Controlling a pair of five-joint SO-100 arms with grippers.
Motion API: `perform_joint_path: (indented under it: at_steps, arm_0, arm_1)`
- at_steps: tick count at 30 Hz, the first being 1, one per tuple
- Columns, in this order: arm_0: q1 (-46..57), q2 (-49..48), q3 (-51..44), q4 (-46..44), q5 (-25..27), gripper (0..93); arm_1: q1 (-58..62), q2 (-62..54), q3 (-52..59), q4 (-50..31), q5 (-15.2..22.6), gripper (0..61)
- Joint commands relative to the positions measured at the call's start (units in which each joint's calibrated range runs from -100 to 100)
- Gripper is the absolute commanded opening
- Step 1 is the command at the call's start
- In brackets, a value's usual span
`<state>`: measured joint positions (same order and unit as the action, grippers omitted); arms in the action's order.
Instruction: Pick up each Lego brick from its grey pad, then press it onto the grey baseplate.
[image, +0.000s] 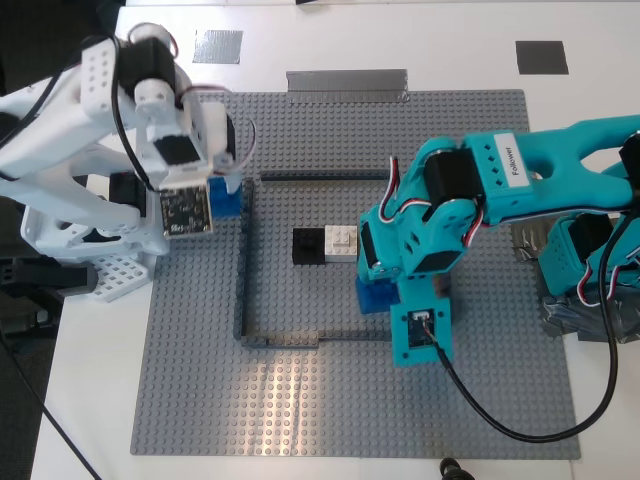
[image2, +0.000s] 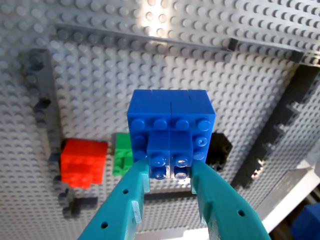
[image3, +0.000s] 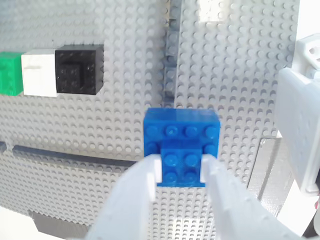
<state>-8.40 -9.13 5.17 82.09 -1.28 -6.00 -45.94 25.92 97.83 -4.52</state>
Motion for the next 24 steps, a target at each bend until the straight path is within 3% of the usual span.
perform_joint_path:
  at_steps: [1, 11, 24]
  arm_0:
    - [2.27, 1.23, -1.06, -2.67, -0.40, 0.0]
    - [5.75, 5.87, -1.06, -5.60, -0.99, 0.0]
    - [5.46, 6.30, -0.79, -8.61, -1.63, 0.0]
  arm_1:
    - [5.17, 2.34, -0.68, -2.63, 1.17, 0.1]
    - [11.98, 10.32, 5.19, -17.68, 4.50, 0.1]
    - [12.06, 18.13, 7.17, -25.00, 5.08, 0.1]
